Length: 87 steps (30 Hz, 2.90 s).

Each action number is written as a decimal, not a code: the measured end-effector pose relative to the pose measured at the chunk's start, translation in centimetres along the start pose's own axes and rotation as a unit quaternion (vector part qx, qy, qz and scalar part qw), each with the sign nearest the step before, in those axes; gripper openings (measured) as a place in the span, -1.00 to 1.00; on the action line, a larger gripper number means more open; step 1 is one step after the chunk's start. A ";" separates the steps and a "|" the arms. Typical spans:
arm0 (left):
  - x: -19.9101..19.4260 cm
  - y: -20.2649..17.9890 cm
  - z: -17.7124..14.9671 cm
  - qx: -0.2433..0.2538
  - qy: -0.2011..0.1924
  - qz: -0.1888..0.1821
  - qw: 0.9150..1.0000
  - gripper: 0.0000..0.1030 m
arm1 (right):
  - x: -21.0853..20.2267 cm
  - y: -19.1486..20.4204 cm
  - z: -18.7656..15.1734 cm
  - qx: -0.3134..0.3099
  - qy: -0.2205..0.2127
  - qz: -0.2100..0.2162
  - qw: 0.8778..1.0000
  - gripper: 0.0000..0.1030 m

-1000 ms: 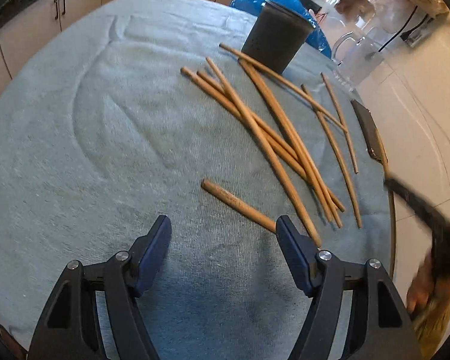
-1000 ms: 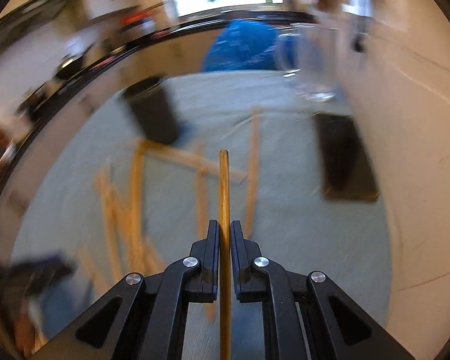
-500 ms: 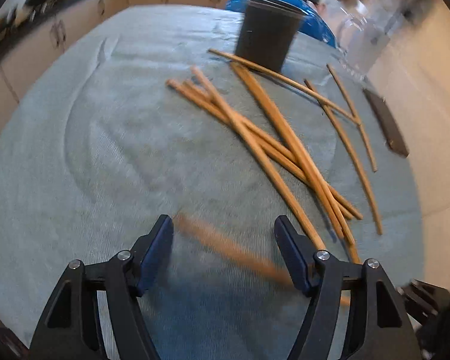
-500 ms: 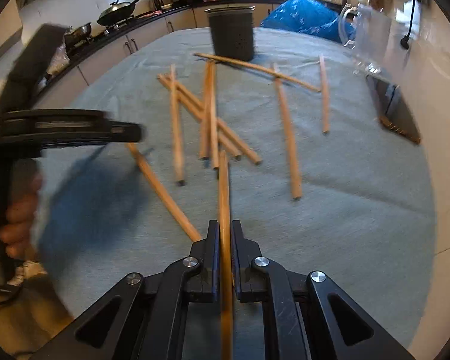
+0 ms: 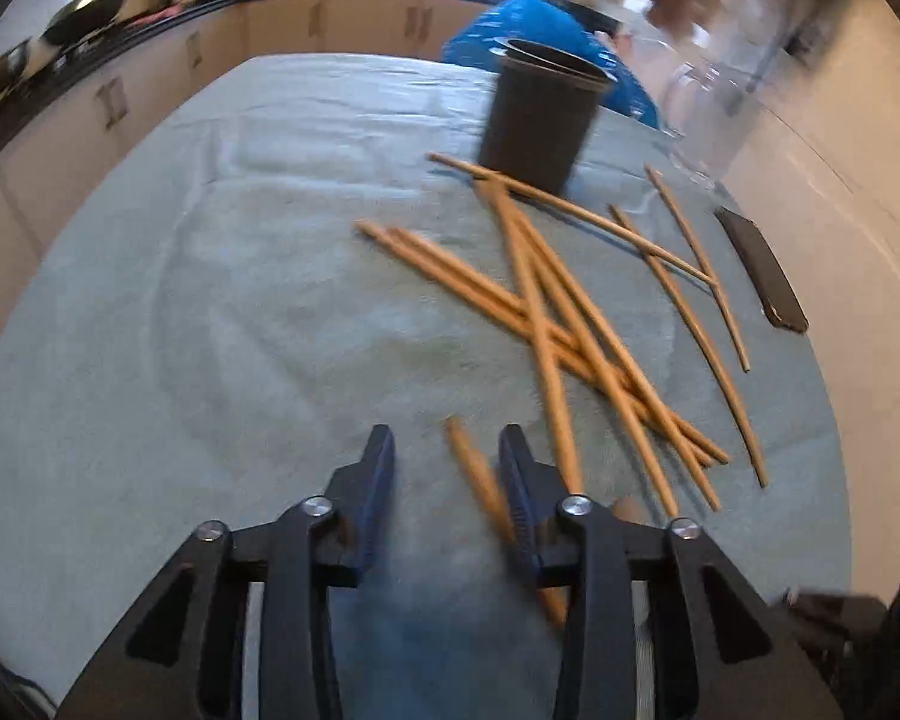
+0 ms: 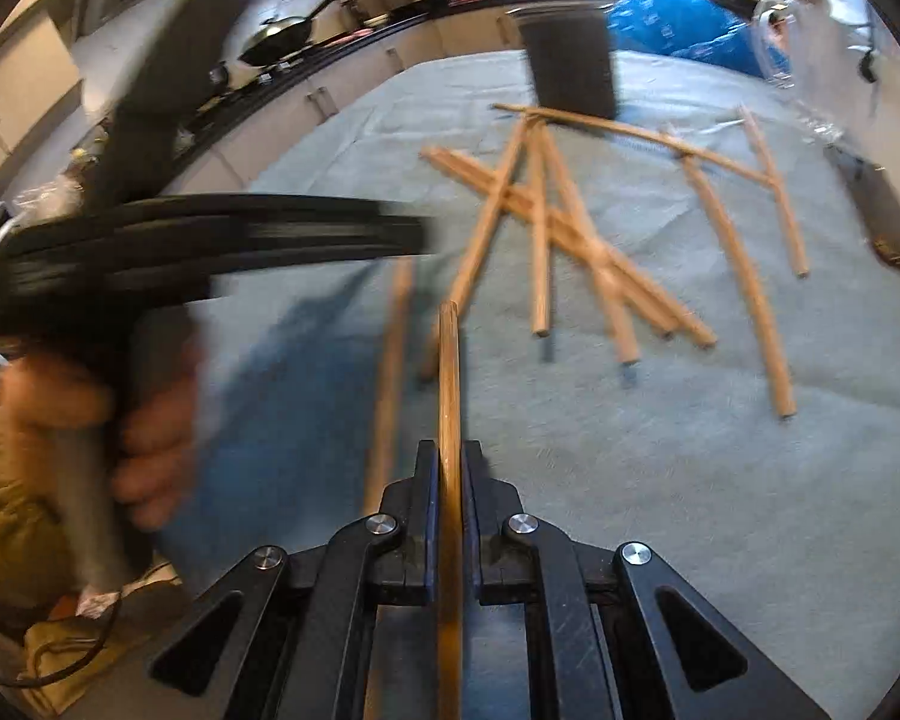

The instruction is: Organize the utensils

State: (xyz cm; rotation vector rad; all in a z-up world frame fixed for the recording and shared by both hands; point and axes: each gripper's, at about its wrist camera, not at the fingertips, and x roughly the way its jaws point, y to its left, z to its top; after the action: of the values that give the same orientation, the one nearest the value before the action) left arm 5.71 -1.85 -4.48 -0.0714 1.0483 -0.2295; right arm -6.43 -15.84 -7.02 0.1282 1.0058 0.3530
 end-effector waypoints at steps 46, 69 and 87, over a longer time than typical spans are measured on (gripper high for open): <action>-2.1 2.4 -4.1 0.023 0.005 -0.003 1.000 -0.88 | -2.4 -4.2 0.5 -0.034 0.093 -0.061 0.993 -0.87; -14.2 -1.1 12.6 -0.012 -0.289 -0.076 0.954 -0.88 | -14.4 -4.0 15.9 0.081 -0.282 0.008 0.956 -0.87; -3.8 -3.0 30.2 -0.092 -0.335 -0.146 0.926 -0.88 | -6.3 -6.7 32.4 0.097 -0.407 -0.077 0.905 -0.86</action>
State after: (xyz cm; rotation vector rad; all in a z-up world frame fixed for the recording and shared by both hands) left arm 29.52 -5.49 14.33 -0.4485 0.3663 -0.3446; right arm 19.43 -22.51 13.53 0.3431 0.2106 0.0282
